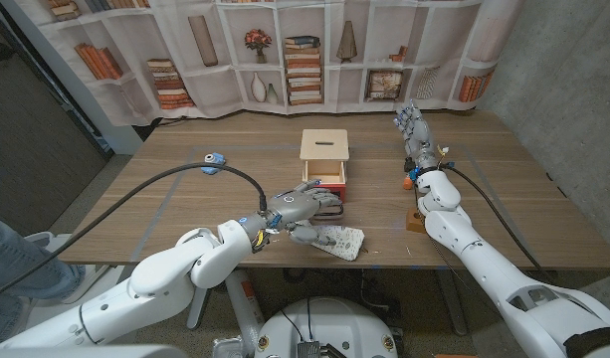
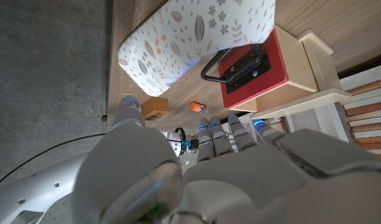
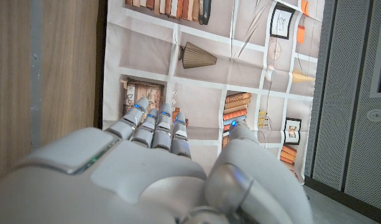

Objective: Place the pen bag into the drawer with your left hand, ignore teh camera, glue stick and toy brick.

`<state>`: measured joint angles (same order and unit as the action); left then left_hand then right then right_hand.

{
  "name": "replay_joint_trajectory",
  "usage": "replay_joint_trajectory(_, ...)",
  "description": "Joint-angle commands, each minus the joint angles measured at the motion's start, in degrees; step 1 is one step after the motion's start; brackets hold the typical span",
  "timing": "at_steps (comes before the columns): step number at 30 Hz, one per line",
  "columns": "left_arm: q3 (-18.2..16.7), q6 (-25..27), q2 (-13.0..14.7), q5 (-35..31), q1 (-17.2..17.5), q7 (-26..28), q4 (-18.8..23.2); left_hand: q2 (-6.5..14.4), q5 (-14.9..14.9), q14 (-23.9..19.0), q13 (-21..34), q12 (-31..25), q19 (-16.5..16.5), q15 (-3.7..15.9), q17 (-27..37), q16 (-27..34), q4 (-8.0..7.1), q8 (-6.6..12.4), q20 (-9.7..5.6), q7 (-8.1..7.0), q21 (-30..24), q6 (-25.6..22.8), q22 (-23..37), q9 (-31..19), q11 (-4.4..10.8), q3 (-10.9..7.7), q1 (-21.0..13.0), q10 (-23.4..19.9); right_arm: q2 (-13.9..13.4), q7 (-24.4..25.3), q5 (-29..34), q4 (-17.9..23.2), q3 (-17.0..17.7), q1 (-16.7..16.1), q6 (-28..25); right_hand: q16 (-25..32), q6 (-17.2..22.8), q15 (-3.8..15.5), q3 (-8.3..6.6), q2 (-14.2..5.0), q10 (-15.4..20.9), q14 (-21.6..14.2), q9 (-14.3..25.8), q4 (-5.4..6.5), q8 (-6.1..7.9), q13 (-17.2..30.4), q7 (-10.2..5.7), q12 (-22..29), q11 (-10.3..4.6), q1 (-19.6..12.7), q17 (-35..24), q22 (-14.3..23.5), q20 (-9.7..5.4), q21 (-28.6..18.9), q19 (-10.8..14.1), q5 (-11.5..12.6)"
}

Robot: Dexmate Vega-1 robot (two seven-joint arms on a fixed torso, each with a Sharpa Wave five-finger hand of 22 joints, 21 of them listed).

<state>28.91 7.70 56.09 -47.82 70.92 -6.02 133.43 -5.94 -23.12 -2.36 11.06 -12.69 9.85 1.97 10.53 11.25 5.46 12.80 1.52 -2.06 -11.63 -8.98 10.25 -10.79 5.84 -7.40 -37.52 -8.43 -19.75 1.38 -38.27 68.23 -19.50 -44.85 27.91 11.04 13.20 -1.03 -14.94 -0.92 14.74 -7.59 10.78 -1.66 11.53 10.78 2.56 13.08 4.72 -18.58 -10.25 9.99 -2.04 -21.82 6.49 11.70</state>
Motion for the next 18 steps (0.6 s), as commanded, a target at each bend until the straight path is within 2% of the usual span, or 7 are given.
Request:
replay_joint_trajectory(1, 1.93, 1.09, -1.34, -1.12, -1.97, -2.92, -1.01, 0.08, -0.30, 0.68, 0.20, 0.21, 1.56, 0.62, 0.17, -0.14, 0.00, -0.34, 0.02, 0.29, 0.20, 0.22, 0.23, -0.27, -0.01, 0.38, -0.68, 0.15, -0.44, 0.67, 0.16, 0.78, 0.11, -0.84, -0.47, -0.12, 0.42, 0.16, -0.12, -0.54, 0.63, -0.36, 0.15, -0.27, -0.24, 0.15, 0.03, -0.17, 0.04, -0.16, -0.26, 0.21, -0.75, 0.25, 0.75, 0.06)
replay_joint_trajectory(11, 3.84, 1.39, -2.52, -1.95, -4.58, -5.72, -2.30, 0.09, -0.38, 1.15, 0.21, 0.24, 1.84, 0.91, 0.16, -0.31, -0.03, -0.36, 0.15, 0.30, 0.27, 0.06, 0.24, -0.28, -0.27, 0.57, -0.74, 0.11, -0.59, 1.07, 0.15, 1.06, 0.38, -0.94, -0.45, -0.11, 0.41, 0.08, -0.10, -0.57, 0.65, -0.42, 0.15, -0.31, -0.25, 0.15, 0.01, -0.18, -0.03, -0.12, -0.26, 0.22, -0.72, 0.41, 0.83, 0.06)
replay_joint_trajectory(18, 4.88, 1.48, -3.20, -2.23, -5.89, -6.91, -3.09, 0.16, -0.50, 0.88, 0.23, -0.14, 1.82, 1.18, 0.13, -0.18, -0.01, -0.29, 0.18, 0.02, 0.20, -0.38, 0.26, -0.29, 0.28, 0.76, -0.97, -1.10, -0.34, 0.80, 0.02, 0.30, 0.45, -0.43, -0.17, -0.12, 0.40, 0.12, -0.09, -0.59, 0.64, -0.43, 0.15, -0.34, -0.26, 0.15, -0.03, -0.19, -0.04, -0.12, -0.26, 0.22, -0.72, 0.52, 0.85, 0.06)
